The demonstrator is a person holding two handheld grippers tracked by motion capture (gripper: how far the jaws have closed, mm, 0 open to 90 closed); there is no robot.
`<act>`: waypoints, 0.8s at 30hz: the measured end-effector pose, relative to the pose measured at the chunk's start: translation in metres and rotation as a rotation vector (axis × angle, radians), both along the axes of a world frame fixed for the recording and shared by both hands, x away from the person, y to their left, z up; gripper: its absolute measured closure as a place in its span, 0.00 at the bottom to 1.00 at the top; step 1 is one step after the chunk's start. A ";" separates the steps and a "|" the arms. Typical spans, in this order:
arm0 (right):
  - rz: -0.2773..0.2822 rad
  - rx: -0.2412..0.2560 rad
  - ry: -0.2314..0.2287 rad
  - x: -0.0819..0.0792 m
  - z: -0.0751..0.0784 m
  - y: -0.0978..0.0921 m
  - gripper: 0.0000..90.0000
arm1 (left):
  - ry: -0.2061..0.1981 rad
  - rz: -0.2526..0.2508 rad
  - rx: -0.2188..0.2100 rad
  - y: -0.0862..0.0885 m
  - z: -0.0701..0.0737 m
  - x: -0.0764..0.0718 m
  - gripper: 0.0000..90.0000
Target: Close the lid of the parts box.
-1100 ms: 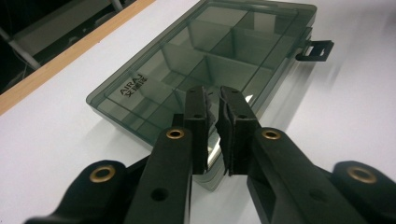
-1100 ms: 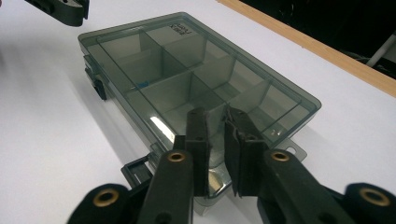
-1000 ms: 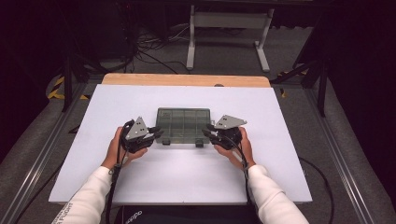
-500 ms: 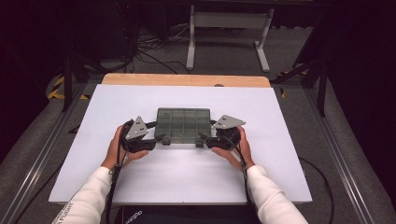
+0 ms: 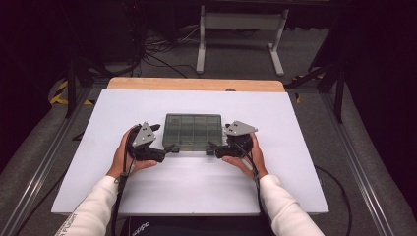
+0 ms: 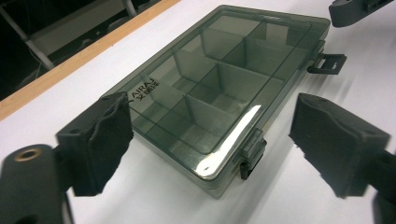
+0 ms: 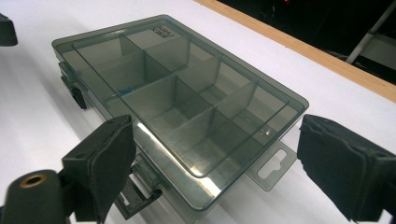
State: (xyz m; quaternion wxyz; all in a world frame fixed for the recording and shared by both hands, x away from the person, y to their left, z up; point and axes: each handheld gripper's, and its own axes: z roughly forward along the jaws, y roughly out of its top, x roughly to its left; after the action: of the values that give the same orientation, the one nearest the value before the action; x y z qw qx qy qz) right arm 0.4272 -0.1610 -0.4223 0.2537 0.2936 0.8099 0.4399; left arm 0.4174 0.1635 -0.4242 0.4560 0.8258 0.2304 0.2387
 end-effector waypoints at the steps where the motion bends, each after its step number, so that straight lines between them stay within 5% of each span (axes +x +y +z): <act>1: 0.004 0.008 0.003 0.000 0.000 0.000 0.11 | 0.001 0.002 -0.003 0.000 0.000 0.000 0.12; 24: -0.004 -0.005 -0.026 -0.008 0.007 -0.001 0.10 | -0.041 -0.008 -0.031 0.006 0.011 -0.010 0.06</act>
State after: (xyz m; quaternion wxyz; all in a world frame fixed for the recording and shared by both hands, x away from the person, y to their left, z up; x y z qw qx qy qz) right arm 0.4193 -0.1622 -0.4149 0.2659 0.2889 0.8069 0.4412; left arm 0.4076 0.1697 -0.4136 0.4744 0.8145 0.2215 0.2500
